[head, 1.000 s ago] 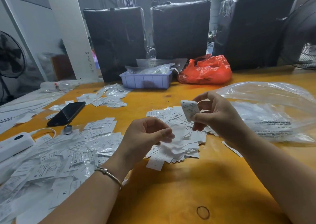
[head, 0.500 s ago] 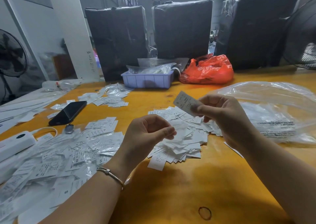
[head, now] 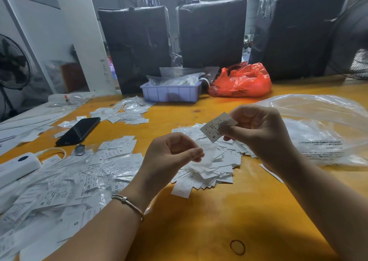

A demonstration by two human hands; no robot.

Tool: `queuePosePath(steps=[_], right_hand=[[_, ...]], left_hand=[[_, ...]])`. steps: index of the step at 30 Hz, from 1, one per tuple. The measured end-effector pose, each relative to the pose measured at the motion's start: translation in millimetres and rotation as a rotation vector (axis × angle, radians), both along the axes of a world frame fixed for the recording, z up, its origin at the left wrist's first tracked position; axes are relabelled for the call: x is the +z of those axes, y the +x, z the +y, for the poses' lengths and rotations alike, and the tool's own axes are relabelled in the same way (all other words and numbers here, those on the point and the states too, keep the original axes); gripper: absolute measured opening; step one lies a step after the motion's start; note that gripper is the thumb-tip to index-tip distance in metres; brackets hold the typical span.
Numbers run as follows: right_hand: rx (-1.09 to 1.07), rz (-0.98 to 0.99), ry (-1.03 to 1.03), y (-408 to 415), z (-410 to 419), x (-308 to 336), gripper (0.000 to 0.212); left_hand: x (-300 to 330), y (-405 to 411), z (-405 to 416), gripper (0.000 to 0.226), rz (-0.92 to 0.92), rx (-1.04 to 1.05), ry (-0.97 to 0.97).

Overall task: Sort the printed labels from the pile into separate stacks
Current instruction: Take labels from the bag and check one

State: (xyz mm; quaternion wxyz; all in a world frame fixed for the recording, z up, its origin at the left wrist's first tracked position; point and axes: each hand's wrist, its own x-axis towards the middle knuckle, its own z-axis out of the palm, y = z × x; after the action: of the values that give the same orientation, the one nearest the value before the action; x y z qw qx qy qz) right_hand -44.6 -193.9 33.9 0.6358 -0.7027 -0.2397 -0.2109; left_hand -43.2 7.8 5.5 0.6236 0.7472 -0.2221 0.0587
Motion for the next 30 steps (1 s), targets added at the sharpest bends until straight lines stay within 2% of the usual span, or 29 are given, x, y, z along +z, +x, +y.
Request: queuePosePath(steps=[10,18,25,30], right_hand=[[-0.048,-0.011,-0.126,-2,1,0,0.011],[0.063,0.049,-0.130,1,-4,-2,0.008],[0.071,0.145,-0.104,4,-6,-2,0.008],[0.111,0.253,-0.212,8,-8,-4,0.017]], left_hand=[[1,-1,-1,0.010,0.000,-0.004,-0.032],[1,-1,0,0.010,0.010,-0.008,0.020],[1,-2,0,0.023,0.027,-0.020,0.050],[1,-1,-1,0.024,0.040,-0.008,0.066]])
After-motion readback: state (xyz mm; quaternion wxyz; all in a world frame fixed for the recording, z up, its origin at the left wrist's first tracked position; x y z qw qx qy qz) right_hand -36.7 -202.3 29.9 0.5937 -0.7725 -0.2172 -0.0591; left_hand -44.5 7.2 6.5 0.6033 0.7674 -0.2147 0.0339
